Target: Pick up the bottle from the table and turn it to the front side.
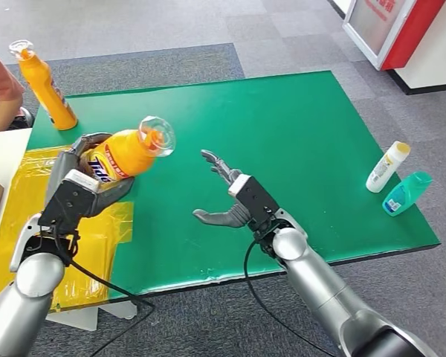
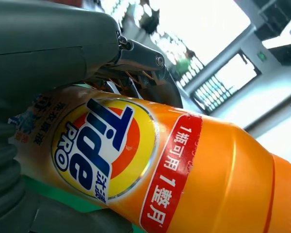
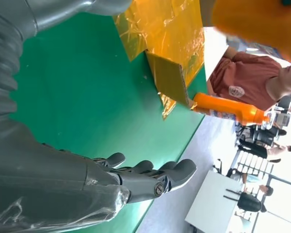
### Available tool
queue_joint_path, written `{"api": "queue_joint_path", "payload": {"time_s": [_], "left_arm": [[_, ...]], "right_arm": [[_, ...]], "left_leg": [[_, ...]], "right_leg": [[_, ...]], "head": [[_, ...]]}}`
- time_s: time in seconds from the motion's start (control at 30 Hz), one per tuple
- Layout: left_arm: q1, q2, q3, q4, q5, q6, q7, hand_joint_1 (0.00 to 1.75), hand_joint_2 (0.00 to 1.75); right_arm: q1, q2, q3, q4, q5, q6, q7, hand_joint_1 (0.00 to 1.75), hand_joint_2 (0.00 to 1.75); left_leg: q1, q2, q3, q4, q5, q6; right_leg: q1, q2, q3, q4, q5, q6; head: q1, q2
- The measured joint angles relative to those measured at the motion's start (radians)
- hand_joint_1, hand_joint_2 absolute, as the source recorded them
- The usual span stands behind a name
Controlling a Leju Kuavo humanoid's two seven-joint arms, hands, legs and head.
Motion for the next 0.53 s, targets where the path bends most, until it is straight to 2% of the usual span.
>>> {"api": "queue_joint_path", "payload": {"time_s": [0.13,0.3,0.4,0.53], "left_arm": [[0.009,0.032,0.029,0.021,-0.287,0.067,0.095,1.75,1.75],[0.032,0.055,0.062,0.086,-0.537,0.117,0.19,1.75,1.75],[0.051,0.063,0.077,0.134,-0.617,0.122,0.217,1.75,1.75],[0.061,0.068,0.086,0.172,-0.639,0.124,0.224,1.75,1.75]], "right_arm": [[0.015,-0.001,-0.03,-0.021,0.012,0.008,0.007,0.0,1.75],[0.019,-0.001,-0.049,-0.039,0.018,0.011,0.014,0.0,1.75],[0.02,-0.001,-0.056,-0.044,0.022,0.012,0.018,0.0,1.75],[0.02,-0.001,-0.059,-0.045,0.024,0.013,0.021,0.0,1.75]], "left_leg": [[0.0,0.0,0.0,0.0,0.0,0.0],[0.0,0.0,0.0,0.0,0.0,0.0],[0.0,0.0,0.0,0.0,0.0,0.0],[0.0,0.0,0.0,0.0,0.0,0.0]], "right_leg": [[0.0,0.0,0.0,0.0,0.0,0.0],[0.0,0.0,0.0,0.0,0.0,0.0],[0.0,0.0,0.0,0.0,0.0,0.0],[0.0,0.0,0.0,0.0,0.0,0.0]], "head": [[0.0,0.0],[0.0,0.0],[0.0,0.0],[0.0,0.0]]}}
